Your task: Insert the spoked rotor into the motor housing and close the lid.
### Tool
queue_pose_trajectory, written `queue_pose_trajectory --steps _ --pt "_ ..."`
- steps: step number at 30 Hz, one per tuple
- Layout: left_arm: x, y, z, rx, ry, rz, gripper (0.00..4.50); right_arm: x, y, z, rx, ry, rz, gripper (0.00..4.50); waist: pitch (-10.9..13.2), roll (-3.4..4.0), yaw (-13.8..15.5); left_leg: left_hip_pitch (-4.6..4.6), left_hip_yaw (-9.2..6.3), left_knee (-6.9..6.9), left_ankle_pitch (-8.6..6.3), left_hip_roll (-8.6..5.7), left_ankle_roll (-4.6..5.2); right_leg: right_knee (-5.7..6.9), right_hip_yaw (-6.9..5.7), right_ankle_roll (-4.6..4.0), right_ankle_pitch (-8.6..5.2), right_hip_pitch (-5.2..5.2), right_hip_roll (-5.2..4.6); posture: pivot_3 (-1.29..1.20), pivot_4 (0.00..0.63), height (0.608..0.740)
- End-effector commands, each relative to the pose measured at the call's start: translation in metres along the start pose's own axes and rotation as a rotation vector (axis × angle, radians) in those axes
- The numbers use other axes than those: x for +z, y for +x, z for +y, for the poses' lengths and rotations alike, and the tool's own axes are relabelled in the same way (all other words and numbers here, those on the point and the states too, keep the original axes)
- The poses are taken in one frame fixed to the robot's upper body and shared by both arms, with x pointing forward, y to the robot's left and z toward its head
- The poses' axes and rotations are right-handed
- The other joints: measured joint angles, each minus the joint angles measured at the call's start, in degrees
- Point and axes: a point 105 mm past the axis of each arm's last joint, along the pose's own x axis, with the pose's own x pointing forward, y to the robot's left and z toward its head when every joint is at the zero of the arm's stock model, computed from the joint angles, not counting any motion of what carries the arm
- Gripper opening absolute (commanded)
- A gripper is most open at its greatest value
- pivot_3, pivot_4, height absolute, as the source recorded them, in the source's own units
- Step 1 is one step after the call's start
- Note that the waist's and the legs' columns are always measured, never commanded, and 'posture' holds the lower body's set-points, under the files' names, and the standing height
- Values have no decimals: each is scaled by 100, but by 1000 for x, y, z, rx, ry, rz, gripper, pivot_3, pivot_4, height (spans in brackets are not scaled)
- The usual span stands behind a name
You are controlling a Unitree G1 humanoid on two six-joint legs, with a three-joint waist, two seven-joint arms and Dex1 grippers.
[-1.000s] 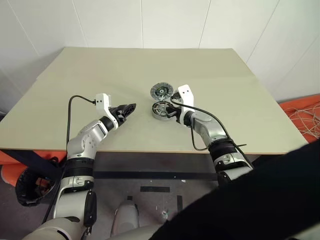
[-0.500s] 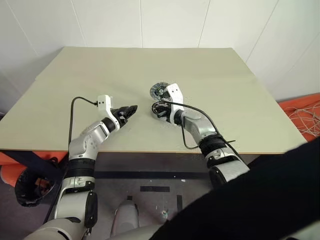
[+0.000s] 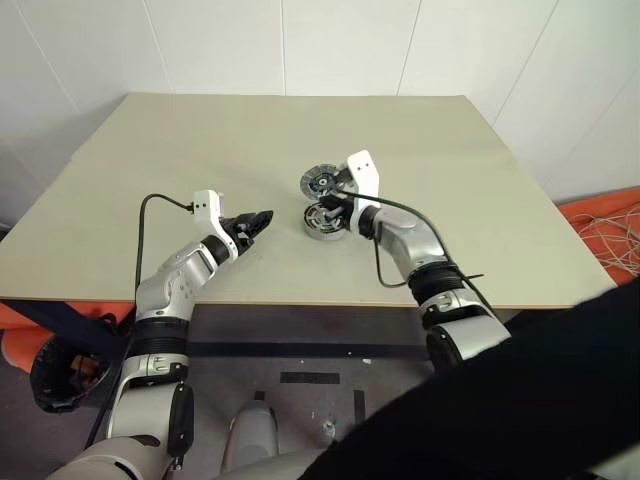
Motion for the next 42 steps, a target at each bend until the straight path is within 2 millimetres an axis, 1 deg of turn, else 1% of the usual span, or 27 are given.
queue_pose_trajectory --steps 1,3,6,9,12,15,17,20,22,24,27,29,33,39,42 --pt "11 2 -5 -19 28 -34 2949 19 -12 -12 -24 -33 -58 0 0 0 -1 1 0 0 0 0 0 0 0 0 0 1 0 0 0 740" --pt "11 3 -6 -22 28 -32 2949 15 -18 -23 -61 -30 -42 0 0 0 0 3 0 0 0 0 0 0 0 0 0 2 0 0 0 740" --pt "11 4 -6 -25 29 -30 2949 -1 -24 -39 -121 -32 12 0 0 0 -2 2 1 1 0 -2 0 0 1 -6 -3 2 0 0 0 740" --pt "11 5 -7 -28 31 -29 2949 -13 -26 -45 -142 -30 49 0 0 0 -2 2 1 2 0 -1 0 2 1 -21 -12 1 0 0 0 740" --pt "11 4 -6 -29 33 -29 2985 -14 -27 -42 -117 -43 45 573 0 0 -7 1 1 2 0 -1 0 1 1 -19 -11 -1 0 0 0 740" --pt "12 4 -5 -27 33 -30 2985 -9 -29 -41 -89 -133 39 1609 0 0 -3 0 1 2 -1 -1 2 1 1 -19 -11 -1 0 0 0 740" --pt "12 4 -5 -25 33 -32 2985 2 -31 -39 -42 -223 25 2241 0 0 -1 -1 1 3 -2 -2 3 0 1 -21 -12 0 0 0 0 740" --pt "12 4 -5 -24 33 -34 2985 16 -33 -34 25 -383 7 2241 0 0 11 -2 1 8 -3 -1 6 1 0 -22 -12 2 0 0 0 740" --pt "12 4 -5 -24 34 -35 2985 22 -36 -23 144 -529 30 2241 0 0 6 -2 1 12 -4 -1 7 1 0 -22 -12 3 0 0 0 740" --pt "12 4 -5 -24 35 -36 2985 22 -38 -11 271 -649 76 2241 0 0 3 -3 1 17 -6 1 10 2 0 -22 -12 3 0 0 0 740" --pt "12 4 -5 -23 36 -36 2985 16 -42 5 458 -772 157 2241 0 0 -7 -2 0 23 -11 2 19 3 0 -22 -13 6 0 0 0 740" --pt "12 5 -5 -23 36 -36 2985 14 -42 13 538 -788 188 2241 0 0 -11 -3 1 28 -14 2 26 4 0 -23 -13 6 0 0 0 740" --pt "10 4 -5 -20 36 -36 2985 4 -29 22 591 -830 241 2241 0 0 -17 -7 1 36 -24 4 52 8 0 -25 -13 4 0 0 0 740" --pt "8 1 -4 -14 37 -34 2985 -5 -14 28 612 -835 294 2241 0 0 -31 -18 1 43 -26 3 57 11 -1 -28 -13 0 -1 0 0 740" --pt "10 -1 -3 -8 39 -41 2985 -13 -11 23 591 -826 347 2241 0 0 -48 -25 0 44 -27 4 60 11 -4 -29 -12 -5 -1 0 0 740"
